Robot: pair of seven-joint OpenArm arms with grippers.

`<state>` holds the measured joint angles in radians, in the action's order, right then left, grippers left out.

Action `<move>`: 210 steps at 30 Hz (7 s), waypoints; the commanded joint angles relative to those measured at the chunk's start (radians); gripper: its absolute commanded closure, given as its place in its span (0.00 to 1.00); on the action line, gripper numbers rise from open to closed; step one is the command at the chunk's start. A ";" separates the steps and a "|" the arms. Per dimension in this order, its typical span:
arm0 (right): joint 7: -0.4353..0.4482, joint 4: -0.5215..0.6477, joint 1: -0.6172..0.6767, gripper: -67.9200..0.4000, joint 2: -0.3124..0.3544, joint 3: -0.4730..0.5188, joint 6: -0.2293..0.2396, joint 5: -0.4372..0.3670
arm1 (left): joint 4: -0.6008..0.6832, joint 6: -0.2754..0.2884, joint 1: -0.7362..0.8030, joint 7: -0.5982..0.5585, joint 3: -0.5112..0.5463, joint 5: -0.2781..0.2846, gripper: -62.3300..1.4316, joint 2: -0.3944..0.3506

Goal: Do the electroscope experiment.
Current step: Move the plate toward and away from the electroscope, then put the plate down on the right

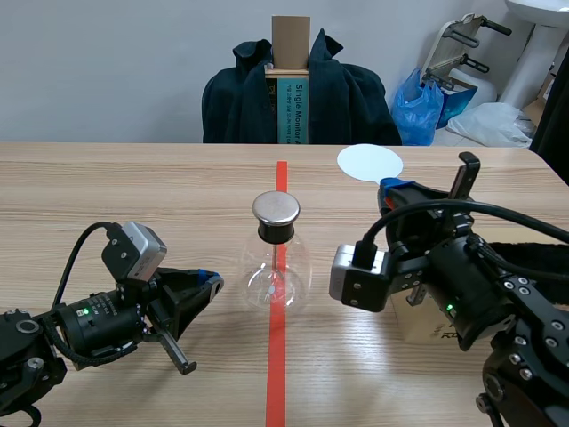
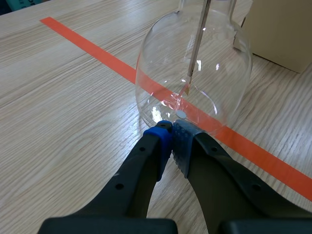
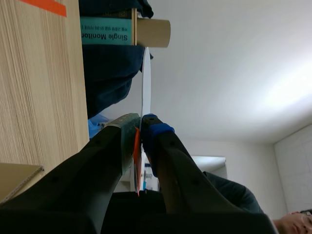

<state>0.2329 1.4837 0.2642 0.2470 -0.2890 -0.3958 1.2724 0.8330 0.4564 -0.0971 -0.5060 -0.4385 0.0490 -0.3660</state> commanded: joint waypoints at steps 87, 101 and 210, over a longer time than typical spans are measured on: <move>0.327 0.026 -0.012 0.98 0.013 0.008 0.023 0.008 | 0.017 0.002 -0.005 -0.014 0.001 0.009 0.93 0.002; 0.414 0.026 -0.012 0.98 0.013 0.008 0.023 0.008 | 0.017 0.002 -0.003 -0.014 0.001 0.009 0.93 0.002; 0.221 -0.084 0.332 0.31 -0.053 0.314 -0.327 -0.150 | 1.285 -0.028 0.978 0.421 0.620 0.194 0.00 -0.296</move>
<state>0.4553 1.3865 0.6071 0.1886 0.0181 -0.7082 1.1267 2.1056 0.4267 0.8837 -0.0715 0.1829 0.2363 -0.6678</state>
